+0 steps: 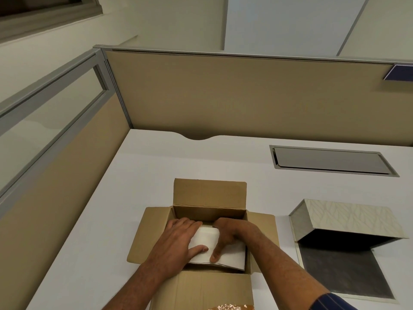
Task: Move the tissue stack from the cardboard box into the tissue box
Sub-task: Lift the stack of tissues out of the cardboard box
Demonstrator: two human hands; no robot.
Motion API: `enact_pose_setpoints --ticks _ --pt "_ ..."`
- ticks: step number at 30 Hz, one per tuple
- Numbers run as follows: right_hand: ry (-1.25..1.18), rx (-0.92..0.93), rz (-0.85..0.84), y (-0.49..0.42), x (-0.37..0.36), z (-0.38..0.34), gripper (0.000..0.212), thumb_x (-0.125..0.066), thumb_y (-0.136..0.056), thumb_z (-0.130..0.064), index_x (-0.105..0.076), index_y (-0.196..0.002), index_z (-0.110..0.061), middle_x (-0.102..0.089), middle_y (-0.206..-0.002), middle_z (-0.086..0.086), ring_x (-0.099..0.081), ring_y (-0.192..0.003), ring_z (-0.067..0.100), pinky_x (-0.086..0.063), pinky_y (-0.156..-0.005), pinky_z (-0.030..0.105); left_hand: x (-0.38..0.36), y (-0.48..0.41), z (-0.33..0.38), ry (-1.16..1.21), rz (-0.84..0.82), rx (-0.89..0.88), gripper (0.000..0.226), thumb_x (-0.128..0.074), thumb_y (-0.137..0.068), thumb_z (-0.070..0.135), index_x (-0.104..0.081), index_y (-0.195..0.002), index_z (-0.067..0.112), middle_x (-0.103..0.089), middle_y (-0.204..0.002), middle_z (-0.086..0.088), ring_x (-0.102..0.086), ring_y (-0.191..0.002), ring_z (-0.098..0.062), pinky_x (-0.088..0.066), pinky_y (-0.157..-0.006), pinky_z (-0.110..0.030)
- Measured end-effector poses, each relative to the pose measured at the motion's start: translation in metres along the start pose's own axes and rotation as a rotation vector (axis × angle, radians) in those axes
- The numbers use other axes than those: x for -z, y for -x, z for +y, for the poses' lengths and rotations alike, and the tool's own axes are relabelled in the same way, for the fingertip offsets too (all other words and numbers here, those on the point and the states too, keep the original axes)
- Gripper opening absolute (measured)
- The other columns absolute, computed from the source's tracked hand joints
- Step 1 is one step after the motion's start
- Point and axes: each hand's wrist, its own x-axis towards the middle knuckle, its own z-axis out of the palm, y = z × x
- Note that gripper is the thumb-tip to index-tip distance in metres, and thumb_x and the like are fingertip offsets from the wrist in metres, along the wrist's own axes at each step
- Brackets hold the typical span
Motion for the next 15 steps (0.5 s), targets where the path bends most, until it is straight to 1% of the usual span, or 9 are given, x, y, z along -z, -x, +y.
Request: enact_pose_setpoints --ticks 5,15 --pt "0.016 0.043 0.042 0.0032 -0.0018 0.0014 0.092 -0.091 -0.062 -0.045 -0.043 -0.137 -0.025 -0.054 -0.139 0.003 -0.055 -0.123 0.029 -0.050 -0.101 0.046 0.0014 -0.0016 0.0004 -0.008 -0.012 -0.021 0.077 -0.045 -0.086 0.071 -0.028 -0.150 0.033 -0.034 -0.158 0.008 -0.027 -0.144 -0.012 -0.019 -0.119 -0.031" --pt "0.031 0.078 0.039 0.0073 0.0000 0.0034 0.095 -0.090 -0.064 -0.043 -0.037 -0.141 -0.027 -0.049 -0.145 0.005 -0.051 -0.128 0.030 -0.049 -0.103 0.050 0.0010 -0.0034 -0.0009 -0.039 -0.024 -0.045 0.080 -0.043 -0.085 0.074 -0.027 -0.151 0.031 -0.036 -0.156 0.007 -0.028 -0.143 -0.011 -0.017 -0.119 -0.030"
